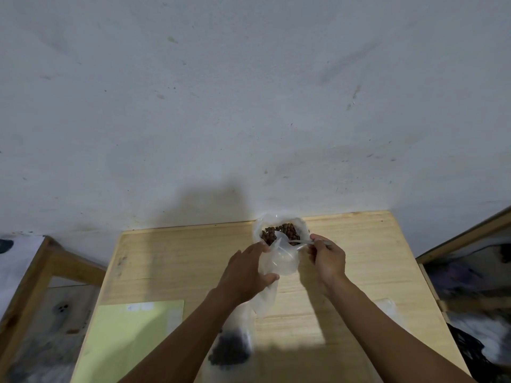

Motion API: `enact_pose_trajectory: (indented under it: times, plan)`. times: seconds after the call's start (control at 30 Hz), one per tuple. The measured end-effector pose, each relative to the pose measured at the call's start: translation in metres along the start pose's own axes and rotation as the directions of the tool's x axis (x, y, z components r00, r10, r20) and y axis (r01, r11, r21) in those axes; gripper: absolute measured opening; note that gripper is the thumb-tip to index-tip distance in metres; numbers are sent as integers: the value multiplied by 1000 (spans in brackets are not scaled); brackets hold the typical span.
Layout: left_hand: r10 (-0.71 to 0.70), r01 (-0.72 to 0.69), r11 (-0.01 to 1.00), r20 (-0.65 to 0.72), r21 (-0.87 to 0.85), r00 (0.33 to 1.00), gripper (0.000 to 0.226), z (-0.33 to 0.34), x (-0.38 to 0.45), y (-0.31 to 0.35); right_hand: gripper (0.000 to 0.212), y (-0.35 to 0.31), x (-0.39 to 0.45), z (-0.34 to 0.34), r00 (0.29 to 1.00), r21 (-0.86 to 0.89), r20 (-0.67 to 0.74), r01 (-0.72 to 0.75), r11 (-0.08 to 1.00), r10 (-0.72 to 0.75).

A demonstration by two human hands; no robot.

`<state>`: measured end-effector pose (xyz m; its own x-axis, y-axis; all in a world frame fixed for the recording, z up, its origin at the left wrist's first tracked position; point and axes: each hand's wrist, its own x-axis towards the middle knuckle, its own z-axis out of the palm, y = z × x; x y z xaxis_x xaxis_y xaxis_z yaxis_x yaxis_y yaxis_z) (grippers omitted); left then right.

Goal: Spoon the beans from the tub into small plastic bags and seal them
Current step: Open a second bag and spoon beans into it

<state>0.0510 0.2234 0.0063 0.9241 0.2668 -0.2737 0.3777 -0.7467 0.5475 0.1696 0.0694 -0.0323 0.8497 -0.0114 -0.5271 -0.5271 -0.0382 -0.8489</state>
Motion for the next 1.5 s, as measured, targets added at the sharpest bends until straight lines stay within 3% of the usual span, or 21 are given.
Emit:
enact_pose_trajectory:
  times: [0.1,0.17,0.33,0.53,0.8,0.93,1.03,1.1,1.2,1.37,1.5]
  plan:
    - [5,-5,1000,-8,-1,1000,66,0,-3,-1,21,-7,-4,-7,994,143,67,-98,985,90]
    - [-3,3,1000,-24,-11,1000,66,-1,-5,-3,20,-15,-8,-13,992,178,110,-85,980,66]
    - [-37,34,999,-90,-28,995,64,-6,-10,-7,22,-52,-19,-28,982,129,132,116,985,-133]
    - [-106,98,993,-154,-62,982,63,-13,-11,-8,21,-102,-46,-39,916,-17,172,370,929,-362]
    - [-80,71,996,-190,-53,979,64,-14,-10,-1,18,-102,-72,-33,740,-301,421,659,689,-524]
    - [-61,54,998,-206,-41,977,64,-16,-12,1,18,-101,-83,-29,590,-310,579,798,518,-563]
    - [-65,57,997,-194,-45,979,63,-18,-14,-1,19,-109,-84,-30,522,-294,609,848,442,-597]
    - [-70,62,997,-184,-46,980,63,-18,-16,-4,19,-117,-79,-32,529,-287,555,846,450,-642]
    - [-52,48,998,-157,-28,986,64,-16,-16,-9,18,-114,-62,-35,600,-314,432,800,511,-674]
    - [46,-44,998,-57,34,997,63,-6,-11,-12,19,-73,-28,-31,694,-446,363,716,537,-622]
    - [83,-83,996,-1,42,997,67,3,-4,-13,20,-44,-14,-24,632,-480,460,768,424,-624]
